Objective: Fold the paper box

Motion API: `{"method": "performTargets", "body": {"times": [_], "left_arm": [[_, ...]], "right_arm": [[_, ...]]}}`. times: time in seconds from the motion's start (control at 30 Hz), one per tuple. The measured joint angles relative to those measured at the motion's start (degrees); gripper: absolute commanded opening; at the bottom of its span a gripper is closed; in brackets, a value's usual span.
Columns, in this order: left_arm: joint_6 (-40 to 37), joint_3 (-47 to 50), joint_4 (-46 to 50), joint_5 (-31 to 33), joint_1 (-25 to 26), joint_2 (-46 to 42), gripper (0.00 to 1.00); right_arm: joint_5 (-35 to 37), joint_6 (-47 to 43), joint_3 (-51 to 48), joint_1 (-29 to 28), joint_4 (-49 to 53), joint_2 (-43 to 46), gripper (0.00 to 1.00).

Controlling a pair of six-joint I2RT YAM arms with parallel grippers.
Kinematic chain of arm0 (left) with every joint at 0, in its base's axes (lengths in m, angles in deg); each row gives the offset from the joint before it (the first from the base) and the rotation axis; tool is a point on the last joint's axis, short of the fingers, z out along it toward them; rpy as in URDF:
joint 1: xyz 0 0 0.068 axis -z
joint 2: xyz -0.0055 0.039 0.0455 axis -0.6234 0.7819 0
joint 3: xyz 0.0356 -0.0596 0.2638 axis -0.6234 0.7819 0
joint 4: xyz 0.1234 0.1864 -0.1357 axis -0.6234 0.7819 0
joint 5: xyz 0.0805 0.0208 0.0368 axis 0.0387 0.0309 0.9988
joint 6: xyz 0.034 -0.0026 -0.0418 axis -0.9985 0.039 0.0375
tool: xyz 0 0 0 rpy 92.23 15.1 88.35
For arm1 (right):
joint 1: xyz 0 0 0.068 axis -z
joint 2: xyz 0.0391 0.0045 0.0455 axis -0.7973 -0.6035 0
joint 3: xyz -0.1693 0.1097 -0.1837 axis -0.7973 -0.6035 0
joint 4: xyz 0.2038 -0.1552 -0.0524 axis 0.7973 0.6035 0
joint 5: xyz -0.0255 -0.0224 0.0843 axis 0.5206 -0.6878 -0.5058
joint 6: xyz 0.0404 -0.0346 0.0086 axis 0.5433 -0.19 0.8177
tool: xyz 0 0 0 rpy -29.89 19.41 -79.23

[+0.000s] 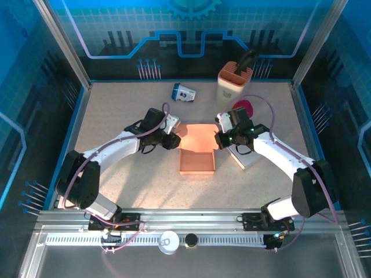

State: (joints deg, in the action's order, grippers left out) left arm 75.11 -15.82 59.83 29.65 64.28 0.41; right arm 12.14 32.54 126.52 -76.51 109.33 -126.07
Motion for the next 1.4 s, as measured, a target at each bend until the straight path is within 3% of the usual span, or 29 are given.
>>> {"method": "performTargets", "body": {"times": [0.1, 0.2, 0.43, 0.57, 0.93, 1.13, 1.4], "left_arm": [[0.0, 0.0, -0.3, 0.7, 0.0, 0.0, 0.34], [0.0, 0.0, -1.2, 0.8, 0.0, 0.0, 0.29], [0.4, -0.6, -1.7, 0.7, 0.0, 0.2, 0.07], [1.4, -1.2, -1.9, 1.0, 0.5, 0.3, 0.00], [13.0, -0.2, -3.5, 14.9, 7.8, -0.7, 0.00], [18.3, 8.0, -13.9, 19.5, 8.7, -5.6, 0.00], [18.6, 16.3, -30.9, 19.8, 9.6, -5.8, 0.00]], "right_arm": [[0.0, 0.0, 0.0, 0.0, 0.0, 0.0, 0.00], [0.0, 0.0, 0.0, 0.0, 0.0, 0.0, 0.00], [0.0, 0.0, 0.0, 0.0, 0.0, 0.0, 0.00], [0.3, 0.1, 0.0, -0.1, -0.1, 0.0, 0.00], [12.3, 10.0, -0.5, -5.5, -2.7, 0.6, 0.00], [21.1, 16.7, -8.2, -11.5, -14.5, 5.6, 0.00], [27.9, 20.5, -19.6, -13.9, -34.8, 6.5, 0.00]]}}
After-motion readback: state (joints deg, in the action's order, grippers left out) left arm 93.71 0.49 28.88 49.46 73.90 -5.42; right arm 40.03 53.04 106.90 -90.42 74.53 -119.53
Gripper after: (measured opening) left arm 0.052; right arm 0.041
